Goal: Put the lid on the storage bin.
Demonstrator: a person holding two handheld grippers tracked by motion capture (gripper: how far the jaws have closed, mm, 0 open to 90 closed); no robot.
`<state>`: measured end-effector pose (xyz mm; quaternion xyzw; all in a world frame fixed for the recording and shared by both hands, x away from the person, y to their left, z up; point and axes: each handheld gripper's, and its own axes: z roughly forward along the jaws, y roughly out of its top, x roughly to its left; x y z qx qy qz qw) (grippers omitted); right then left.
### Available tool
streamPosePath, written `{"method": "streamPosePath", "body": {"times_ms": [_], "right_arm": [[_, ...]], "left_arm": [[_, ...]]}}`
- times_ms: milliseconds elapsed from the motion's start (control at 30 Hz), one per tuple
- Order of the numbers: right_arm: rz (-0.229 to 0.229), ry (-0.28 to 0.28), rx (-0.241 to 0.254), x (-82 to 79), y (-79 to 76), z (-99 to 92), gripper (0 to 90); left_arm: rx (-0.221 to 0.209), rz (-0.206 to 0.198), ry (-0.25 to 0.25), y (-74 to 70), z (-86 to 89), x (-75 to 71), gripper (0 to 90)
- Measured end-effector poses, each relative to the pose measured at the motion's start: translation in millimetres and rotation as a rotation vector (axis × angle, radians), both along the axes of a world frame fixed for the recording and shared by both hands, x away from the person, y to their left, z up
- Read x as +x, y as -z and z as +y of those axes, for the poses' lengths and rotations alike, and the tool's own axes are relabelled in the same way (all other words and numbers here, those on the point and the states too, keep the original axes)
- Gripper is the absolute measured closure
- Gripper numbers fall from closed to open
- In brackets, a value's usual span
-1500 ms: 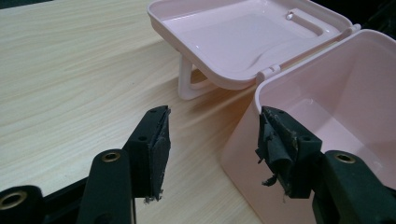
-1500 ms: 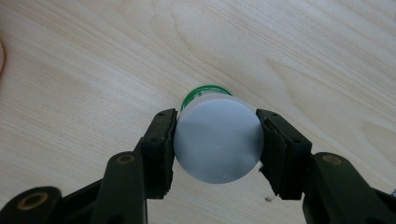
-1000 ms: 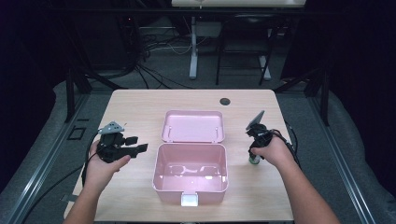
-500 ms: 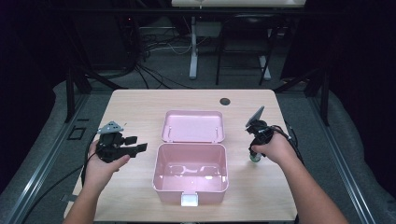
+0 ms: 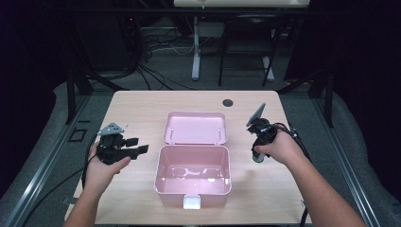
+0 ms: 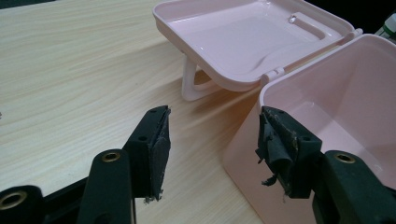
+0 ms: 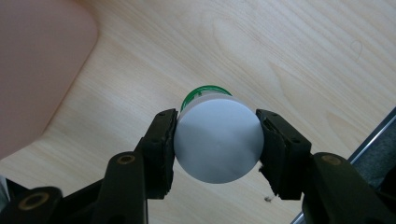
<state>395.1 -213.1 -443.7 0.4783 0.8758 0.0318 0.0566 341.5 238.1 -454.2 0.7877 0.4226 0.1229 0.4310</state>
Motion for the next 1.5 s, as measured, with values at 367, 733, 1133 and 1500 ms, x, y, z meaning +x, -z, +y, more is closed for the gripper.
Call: {"method": "streamPosePath", "body": {"times_ms": [367,733,1133,1500], "right_arm": [[0.012,-0.063,0.002,-8.4,-22.3,18.9,50.1],[-0.004,-0.087,0.014,-12.4,-38.4,29.0,50.2],[-0.004,-0.104,0.009,-14.6,-55.6,34.9,50.2],[-0.015,-0.138,0.006,-17.2,-65.7,47.0,50.2]], "left_arm": [[0.002,0.001,0.0,0.2,0.1,0.2,44.1],[0.002,0.002,0.001,0.5,0.1,0.3,44.1],[0.001,0.001,0.0,0.5,0.3,0.2,44.1],[0.0,0.003,-0.001,0.7,0.9,0.6,44.1]]}}
